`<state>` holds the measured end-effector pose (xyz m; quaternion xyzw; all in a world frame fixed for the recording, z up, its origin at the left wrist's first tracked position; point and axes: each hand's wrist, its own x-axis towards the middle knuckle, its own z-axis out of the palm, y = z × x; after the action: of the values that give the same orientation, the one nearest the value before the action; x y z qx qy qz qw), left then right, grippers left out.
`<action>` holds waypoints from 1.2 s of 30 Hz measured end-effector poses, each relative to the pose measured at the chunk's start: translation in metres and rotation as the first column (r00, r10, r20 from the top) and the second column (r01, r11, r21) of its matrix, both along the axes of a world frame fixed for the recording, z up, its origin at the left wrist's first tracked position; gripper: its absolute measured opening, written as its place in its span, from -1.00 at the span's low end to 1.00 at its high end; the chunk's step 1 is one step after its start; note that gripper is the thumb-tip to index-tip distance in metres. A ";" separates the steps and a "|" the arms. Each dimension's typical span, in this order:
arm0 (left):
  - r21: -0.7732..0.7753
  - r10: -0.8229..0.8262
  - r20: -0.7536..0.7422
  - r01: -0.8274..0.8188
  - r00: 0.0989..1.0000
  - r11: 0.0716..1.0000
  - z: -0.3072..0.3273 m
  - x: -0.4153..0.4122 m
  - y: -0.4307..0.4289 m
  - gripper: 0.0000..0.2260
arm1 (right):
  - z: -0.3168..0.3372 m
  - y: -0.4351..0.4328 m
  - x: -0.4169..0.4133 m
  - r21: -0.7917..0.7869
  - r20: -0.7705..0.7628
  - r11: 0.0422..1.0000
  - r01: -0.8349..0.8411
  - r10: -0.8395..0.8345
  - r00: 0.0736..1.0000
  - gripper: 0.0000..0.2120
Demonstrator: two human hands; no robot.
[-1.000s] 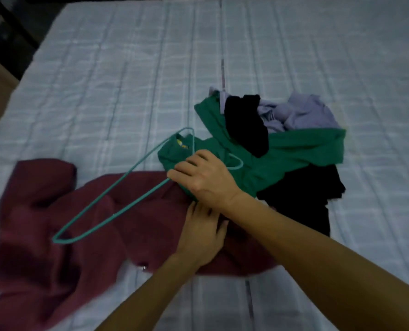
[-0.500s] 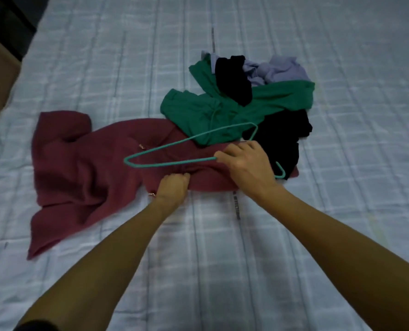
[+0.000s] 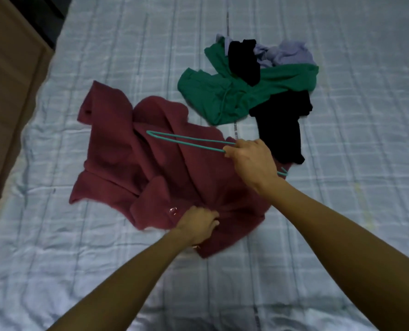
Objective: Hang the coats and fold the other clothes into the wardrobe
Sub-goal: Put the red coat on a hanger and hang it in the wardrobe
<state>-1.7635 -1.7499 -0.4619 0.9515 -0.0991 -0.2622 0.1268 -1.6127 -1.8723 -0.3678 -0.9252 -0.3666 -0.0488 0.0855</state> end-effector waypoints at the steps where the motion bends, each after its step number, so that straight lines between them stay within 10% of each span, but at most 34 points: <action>1: 0.003 0.018 0.065 -0.018 0.998 1.000 0.001 0.000 0.008 -0.75 | -0.001 0.001 -0.004 -0.011 -0.013 1.000 -0.009 0.009 1.000 -0.92; 6: -0.042 0.240 0.260 -0.238 0.935 0.970 -0.001 -0.021 0.059 -0.57 | -0.005 0.009 -0.019 -0.033 -0.054 0.998 -0.060 0.058 0.997 -0.95; 16: 0.006 0.737 0.043 -0.738 0.674 0.674 -0.031 -0.055 0.140 -0.12 | -0.021 0.080 -0.037 -0.248 -0.171 0.958 -0.147 0.106 0.980 -0.82; 20: -0.190 0.742 -0.313 -0.805 0.593 0.562 -0.034 -0.045 0.155 -0.44 | -0.029 0.114 -0.045 -0.360 -0.215 0.927 -0.105 0.027 0.976 -0.85; 23: -0.315 0.667 -0.225 -0.701 0.710 0.640 -0.025 -0.040 0.157 -0.76 | -0.028 0.142 -0.056 -0.402 -0.355 0.914 -0.055 -0.100 0.930 -0.83; 31: -0.472 0.481 0.062 -0.399 0.875 0.786 0.003 -0.039 0.168 -0.72 | -0.001 0.212 -0.068 -0.324 -0.793 0.935 -0.144 -0.185 0.581 -0.58; 36: -0.498 0.577 0.155 -0.441 0.802 0.746 0.015 -0.046 0.193 -0.62 | 0.031 0.218 -0.052 -0.117 -0.993 0.963 0.244 -0.115 -0.021 -0.52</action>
<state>-1.8091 -1.5565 -0.4466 0.9159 0.0932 -0.0405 0.3883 -1.6644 -1.6545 -0.3365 -0.7235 -0.0748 0.5883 0.3534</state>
